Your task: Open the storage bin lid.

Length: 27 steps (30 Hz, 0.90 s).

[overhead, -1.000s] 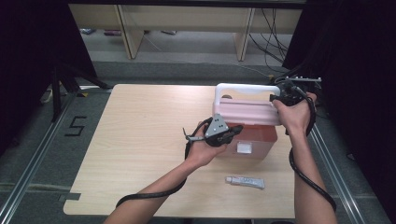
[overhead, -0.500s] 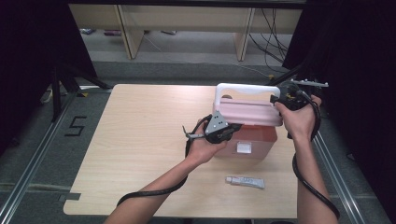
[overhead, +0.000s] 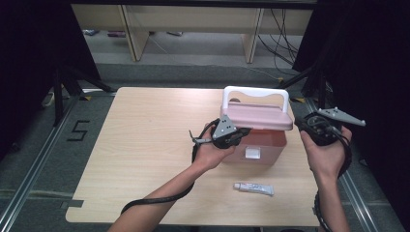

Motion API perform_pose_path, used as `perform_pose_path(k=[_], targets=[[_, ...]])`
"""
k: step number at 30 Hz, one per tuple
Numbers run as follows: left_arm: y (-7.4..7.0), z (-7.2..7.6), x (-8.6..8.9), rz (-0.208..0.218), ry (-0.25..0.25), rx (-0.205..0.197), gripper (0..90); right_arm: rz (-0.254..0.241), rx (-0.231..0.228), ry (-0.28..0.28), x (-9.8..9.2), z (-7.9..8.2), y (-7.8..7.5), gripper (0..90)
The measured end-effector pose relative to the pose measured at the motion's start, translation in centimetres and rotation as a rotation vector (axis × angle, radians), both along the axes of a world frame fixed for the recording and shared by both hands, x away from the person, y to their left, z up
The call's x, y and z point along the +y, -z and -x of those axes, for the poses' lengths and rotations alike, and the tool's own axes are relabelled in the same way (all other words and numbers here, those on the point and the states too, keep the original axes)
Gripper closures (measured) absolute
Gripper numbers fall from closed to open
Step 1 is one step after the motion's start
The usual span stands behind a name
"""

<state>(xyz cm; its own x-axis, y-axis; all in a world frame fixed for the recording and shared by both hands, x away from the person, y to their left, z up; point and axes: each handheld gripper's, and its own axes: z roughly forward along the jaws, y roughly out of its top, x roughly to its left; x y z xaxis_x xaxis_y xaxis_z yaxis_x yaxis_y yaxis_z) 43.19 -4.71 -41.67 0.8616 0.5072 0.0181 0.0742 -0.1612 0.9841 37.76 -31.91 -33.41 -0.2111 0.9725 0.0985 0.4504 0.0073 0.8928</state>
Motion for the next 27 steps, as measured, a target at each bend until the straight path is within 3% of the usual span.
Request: perform_pose_path(k=[6,8,9,11,12,13,17,18,20,27], targets=[[-0.1,0.0,0.0,-0.006,0.000,-0.004,89.8,0.004,0.019,-0.023,0.7,2.1,2.3,90.0],[-0.2,0.0,0.0,-0.005,0.000,-0.004,89.7,-0.018,0.057,-0.040,1.4,1.9,3.2,90.0],[-0.1,0.0,0.0,-0.005,0.001,-0.004,89.7,-0.002,0.065,-0.054,1.6,1.7,3.6,90.0],[-0.1,0.0,0.1,-0.006,0.003,-0.004,89.7,-0.033,0.094,-0.051,2.3,1.1,4.2,90.0],[0.0,0.0,0.1,-0.006,0.004,-0.004,89.8,-0.021,0.092,-0.060,2.5,0.7,4.4,90.0],[0.0,0.1,0.1,-0.007,0.006,-0.002,89.7,0.000,0.075,-0.069,2.5,0.4,4.5,90.0],[0.2,0.5,0.2,-0.002,0.017,0.001,89.7,-0.024,0.086,-0.064,3.3,-0.1,4.0,90.0],[0.2,0.7,0.3,0.001,0.023,0.002,89.7,0.010,0.070,-0.076,3.2,-0.4,4.0,90.0],[0.3,1.1,0.4,0.005,0.028,0.002,89.7,0.005,0.068,-0.077,3.4,-0.4,3.9,90.0],[1.6,3.1,-0.2,-0.023,0.092,-0.002,89.7,0.020,0.053,-0.077,3.3,-0.4,3.2,90.0]])
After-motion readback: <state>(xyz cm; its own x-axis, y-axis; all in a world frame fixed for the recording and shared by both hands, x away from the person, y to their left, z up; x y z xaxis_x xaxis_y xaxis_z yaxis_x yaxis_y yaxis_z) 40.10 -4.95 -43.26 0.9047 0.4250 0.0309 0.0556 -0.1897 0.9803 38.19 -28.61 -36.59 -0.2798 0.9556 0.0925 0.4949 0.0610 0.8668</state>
